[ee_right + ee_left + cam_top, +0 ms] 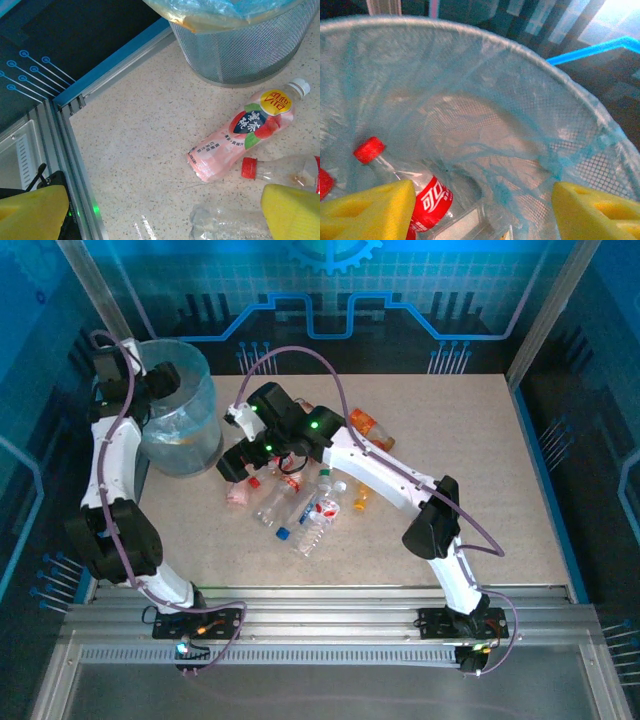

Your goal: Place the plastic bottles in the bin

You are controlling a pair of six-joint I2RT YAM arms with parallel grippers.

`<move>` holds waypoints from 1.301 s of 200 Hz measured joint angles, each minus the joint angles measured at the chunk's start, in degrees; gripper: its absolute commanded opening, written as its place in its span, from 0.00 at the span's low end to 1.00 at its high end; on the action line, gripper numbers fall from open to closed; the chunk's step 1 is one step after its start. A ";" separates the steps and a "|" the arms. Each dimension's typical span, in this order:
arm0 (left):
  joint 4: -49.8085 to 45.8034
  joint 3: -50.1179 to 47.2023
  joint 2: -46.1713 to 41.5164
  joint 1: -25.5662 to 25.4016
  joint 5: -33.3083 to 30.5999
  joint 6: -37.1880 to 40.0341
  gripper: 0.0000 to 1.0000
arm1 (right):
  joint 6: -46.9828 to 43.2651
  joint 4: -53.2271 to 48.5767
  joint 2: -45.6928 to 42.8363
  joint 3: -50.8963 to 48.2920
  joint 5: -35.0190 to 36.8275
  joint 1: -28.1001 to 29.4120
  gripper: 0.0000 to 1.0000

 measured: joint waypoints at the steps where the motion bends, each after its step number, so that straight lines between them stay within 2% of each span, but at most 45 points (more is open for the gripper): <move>1: 0.00 0.07 0.00 0.00 -0.02 -0.04 0.72 | -0.02 -0.02 -0.02 0.00 0.02 0.00 1.00; 73: -2.86 2.03 -3.06 0.31 -0.02 -1.99 0.71 | -0.13 -0.85 -5.55 -4.15 1.68 -1.38 1.00; 100: -3.32 2.03 -9.42 -0.22 -0.22 -1.92 0.70 | 2.73 -1.40 -10.01 -9.35 1.99 -5.66 1.00; 120: -3.34 1.92 -15.10 -2.58 -0.83 -1.46 0.70 | 5.14 -1.38 -14.16 -15.74 2.62 -10.29 1.00; 157: -3.82 -0.11 -22.45 -13.60 -2.36 1.73 0.69 | 8.11 -1.11 -23.65 -30.62 9.92 -16.87 1.00; 197: -5.79 -4.59 -22.21 -29.27 -4.79 4.28 0.69 | 11.47 -0.24 -31.74 -42.58 15.21 -25.03 1.00; 226: -7.28 -6.27 -19.32 -38.97 -5.22 5.27 0.70 | 14.78 2.40 -33.14 -50.38 16.13 -29.62 1.00; 260: -7.85 -6.34 -16.02 -45.38 -5.20 5.49 0.71 | 17.75 6.05 -31.06 -55.39 14.21 -30.03 0.91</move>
